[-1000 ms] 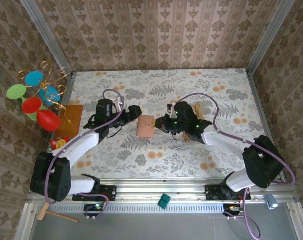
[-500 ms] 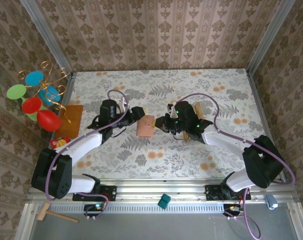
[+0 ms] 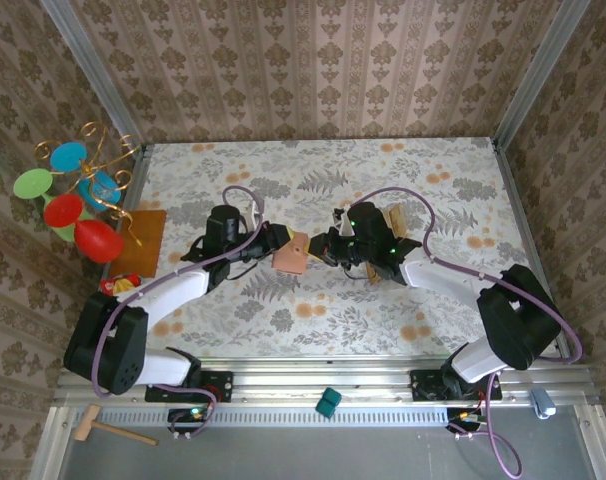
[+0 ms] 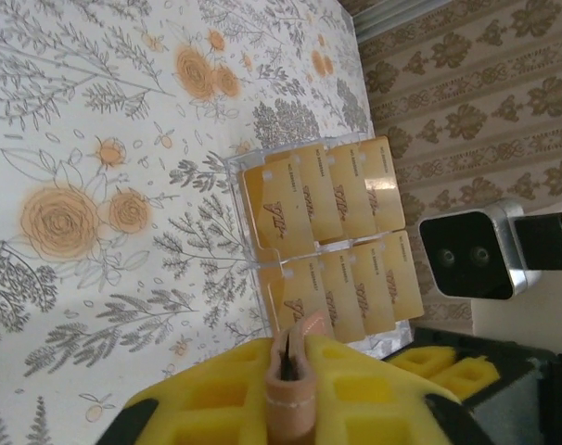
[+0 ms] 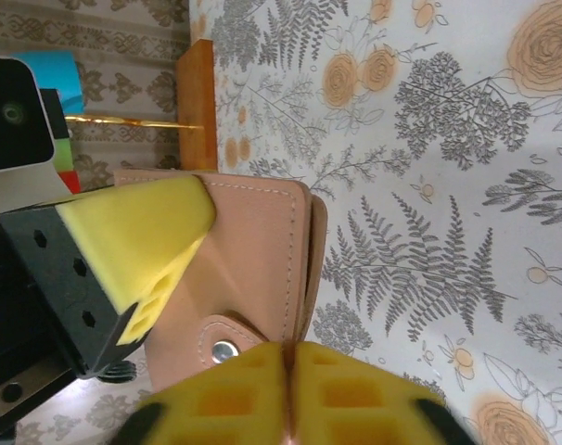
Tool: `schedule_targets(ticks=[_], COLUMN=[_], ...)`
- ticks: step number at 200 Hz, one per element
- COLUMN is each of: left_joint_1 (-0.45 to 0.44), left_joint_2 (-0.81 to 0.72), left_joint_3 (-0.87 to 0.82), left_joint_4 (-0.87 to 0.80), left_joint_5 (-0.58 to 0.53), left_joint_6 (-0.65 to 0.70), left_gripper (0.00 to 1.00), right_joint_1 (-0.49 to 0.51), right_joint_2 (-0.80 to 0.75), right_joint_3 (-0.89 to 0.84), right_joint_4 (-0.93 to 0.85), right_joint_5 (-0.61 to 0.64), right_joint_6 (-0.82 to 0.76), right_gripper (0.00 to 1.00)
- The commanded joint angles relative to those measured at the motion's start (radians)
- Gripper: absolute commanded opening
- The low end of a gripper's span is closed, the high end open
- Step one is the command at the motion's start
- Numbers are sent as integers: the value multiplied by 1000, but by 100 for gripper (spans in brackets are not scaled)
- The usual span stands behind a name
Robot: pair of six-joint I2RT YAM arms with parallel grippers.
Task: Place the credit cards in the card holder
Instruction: Pass the card holder, then open the button on the card holder.
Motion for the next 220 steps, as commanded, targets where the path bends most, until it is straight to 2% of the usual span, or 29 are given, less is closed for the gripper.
schedule_targets(ticks=[1,9,19,64,91,149,220], left_joint_1=[3,1,1,-10,-14,-18,-25], left_joint_2=[-10,-18,-27,-59,-66,-75,-75], left_joint_3=[-10,-13,-20,-47,-50,-52,-55], left_joint_4=[26,19,15,13,21,61,104], left_joint_5=[-18,-34,-50,-121,-137,-148,-147], left_joint_6=[-2,3,8,16,-1,-65,-120], left_gripper=[0,0,0,0,0,0,0], right_joint_1=[-15,-16,-13,61,138,233,242], right_joint_2=[-30,-51,-79,-102,-38,95,138], right_joint_3=[38,48,69,198,308,452,462], right_joint_4=[-102,-175,-275,-545,-622,-675,-613], right_joint_5=[25,68,131,362,463,587,603], right_joint_6=[-66,-107,-163,-308,-355,-401,-401], right_gripper=[32,41,46,53,66,68,70])
